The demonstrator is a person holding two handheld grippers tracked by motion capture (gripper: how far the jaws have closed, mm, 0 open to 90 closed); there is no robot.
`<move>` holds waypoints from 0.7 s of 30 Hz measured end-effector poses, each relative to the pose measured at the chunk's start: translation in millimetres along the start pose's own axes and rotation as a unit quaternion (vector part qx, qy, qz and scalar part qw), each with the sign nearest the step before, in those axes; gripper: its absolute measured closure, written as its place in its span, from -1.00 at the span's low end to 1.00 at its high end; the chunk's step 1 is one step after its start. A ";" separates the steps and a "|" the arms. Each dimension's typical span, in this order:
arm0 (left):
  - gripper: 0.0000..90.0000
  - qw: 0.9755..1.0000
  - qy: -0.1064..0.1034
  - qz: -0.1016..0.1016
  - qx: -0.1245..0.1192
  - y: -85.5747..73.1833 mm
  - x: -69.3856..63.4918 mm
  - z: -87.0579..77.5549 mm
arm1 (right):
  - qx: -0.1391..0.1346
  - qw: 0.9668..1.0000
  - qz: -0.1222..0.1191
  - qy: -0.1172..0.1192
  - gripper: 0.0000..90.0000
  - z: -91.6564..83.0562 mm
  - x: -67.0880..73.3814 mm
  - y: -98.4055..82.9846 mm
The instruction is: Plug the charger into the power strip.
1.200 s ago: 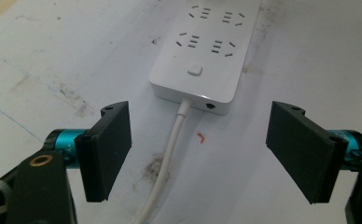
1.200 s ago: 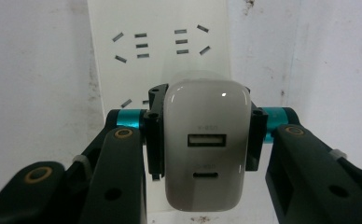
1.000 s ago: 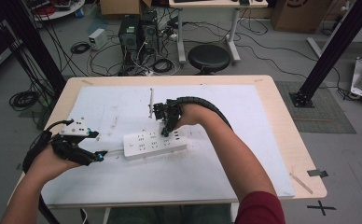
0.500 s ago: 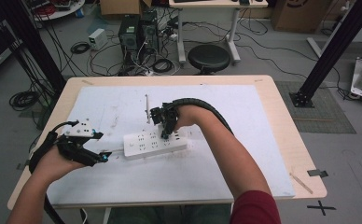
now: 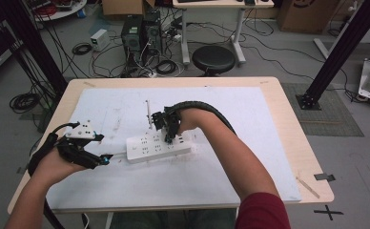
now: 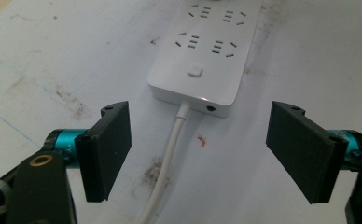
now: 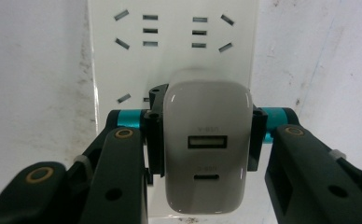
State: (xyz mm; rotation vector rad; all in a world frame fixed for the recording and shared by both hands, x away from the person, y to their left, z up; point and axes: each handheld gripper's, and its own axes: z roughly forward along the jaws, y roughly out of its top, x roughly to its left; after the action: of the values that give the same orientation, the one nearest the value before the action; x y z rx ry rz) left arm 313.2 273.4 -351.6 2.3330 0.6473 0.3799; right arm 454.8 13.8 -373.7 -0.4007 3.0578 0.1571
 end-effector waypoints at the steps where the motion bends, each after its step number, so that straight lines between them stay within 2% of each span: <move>1: -0.50 1.000 -0.002 -0.001 -0.002 1.0 -1.3 1.1 | 0.000 1.000 0.000 0.003 0.42 0.3 -1.1 -0.3; 3: -0.50 1.000 -0.004 0.003 -0.002 2.8 -2.8 2.6 | 0.012 1.000 -0.001 -0.004 0.42 1.1 1.5 3.9; 4: -0.50 1.000 -0.007 -0.002 -0.006 3.1 -3.9 3.7 | 0.019 1.000 0.000 -0.012 0.42 1.0 4.9 5.7; 6: -0.50 1.000 -0.008 0.003 -0.002 3.7 -3.0 3.6 | 0.004 1.000 0.004 -0.005 0.42 1.3 2.6 1.6; 13: -0.50 1.000 0.000 0.005 0.000 5.6 0.5 -1.6 | -0.005 1.000 0.009 0.005 0.40 1.6 -2.5 0.0; 14: -0.50 1.000 0.000 -0.001 -0.004 4.7 0.1 -1.8 | -0.006 1.000 0.021 0.013 0.39 1.1 -3.0 -0.8; 15: -0.50 1.000 0.000 -0.002 -0.005 3.7 0.5 -2.6 | -0.007 1.000 0.020 0.012 0.27 1.1 -3.6 -2.3; 16: -0.50 1.000 0.001 0.000 -0.003 2.8 1.2 -3.4 | 0.005 1.000 0.026 0.002 0.03 1.1 -5.0 -5.3; 17: -0.50 1.000 0.001 -0.001 -0.003 1.8 1.7 -3.8 | 0.004 0.999 0.046 -0.002 0.00 0.1 -7.1 -9.2; 18: -0.50 1.000 0.001 -0.001 -0.003 1.8 1.7 -3.8 | 0.004 0.999 0.046 -0.002 0.00 0.1 -7.1 -9.2; 19: -0.50 1.000 0.000 -0.002 0.000 0.6 2.8 -4.4 | -0.011 0.998 0.066 0.007 -0.01 -5.9 -7.3 -18.0; 21: -0.50 1.000 0.001 0.000 0.001 0.9 4.3 -3.9 | -0.031 0.997 0.068 0.002 -0.05 -10.8 -6.9 -24.1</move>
State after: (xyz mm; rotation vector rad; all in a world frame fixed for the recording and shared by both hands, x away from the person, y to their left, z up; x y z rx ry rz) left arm 315.5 277.2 -347.7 2.3350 0.6498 0.3820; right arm 467.3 -8.7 -364.9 -0.1953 3.0905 0.2588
